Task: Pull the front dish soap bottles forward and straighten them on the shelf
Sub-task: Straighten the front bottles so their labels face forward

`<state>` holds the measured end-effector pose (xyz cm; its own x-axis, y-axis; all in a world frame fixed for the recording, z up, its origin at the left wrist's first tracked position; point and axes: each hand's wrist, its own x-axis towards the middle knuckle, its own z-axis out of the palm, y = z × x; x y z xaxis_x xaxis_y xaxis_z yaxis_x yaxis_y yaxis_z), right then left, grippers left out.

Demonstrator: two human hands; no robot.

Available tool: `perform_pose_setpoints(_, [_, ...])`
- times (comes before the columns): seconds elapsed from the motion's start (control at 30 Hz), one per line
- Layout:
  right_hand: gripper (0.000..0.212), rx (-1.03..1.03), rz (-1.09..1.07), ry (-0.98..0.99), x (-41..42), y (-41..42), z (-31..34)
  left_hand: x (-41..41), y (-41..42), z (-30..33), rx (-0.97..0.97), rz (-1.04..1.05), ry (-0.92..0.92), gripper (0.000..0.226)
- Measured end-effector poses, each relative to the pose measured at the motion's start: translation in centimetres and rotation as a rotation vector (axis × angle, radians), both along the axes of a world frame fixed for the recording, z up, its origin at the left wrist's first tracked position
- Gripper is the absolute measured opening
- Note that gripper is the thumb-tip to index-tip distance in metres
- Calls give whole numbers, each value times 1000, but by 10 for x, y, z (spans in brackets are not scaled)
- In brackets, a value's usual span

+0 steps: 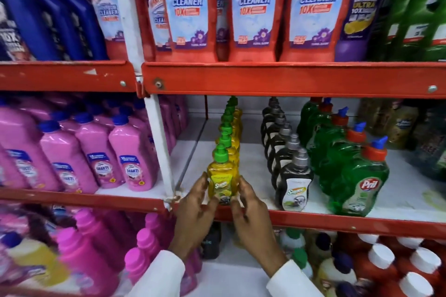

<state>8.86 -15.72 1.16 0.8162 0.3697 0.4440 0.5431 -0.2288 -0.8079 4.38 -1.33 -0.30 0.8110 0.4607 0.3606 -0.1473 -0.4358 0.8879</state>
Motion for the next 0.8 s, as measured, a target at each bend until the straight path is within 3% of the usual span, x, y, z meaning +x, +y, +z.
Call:
perform_pose_setpoints(0.17, [45,-65,-79,-21,12,10,-7,12,15,-7,86,-47,39,44])
perform_pose_setpoints(0.8, [38,73,-149,114,8,11,-5,10,16,-4,7,-180,-14,46])
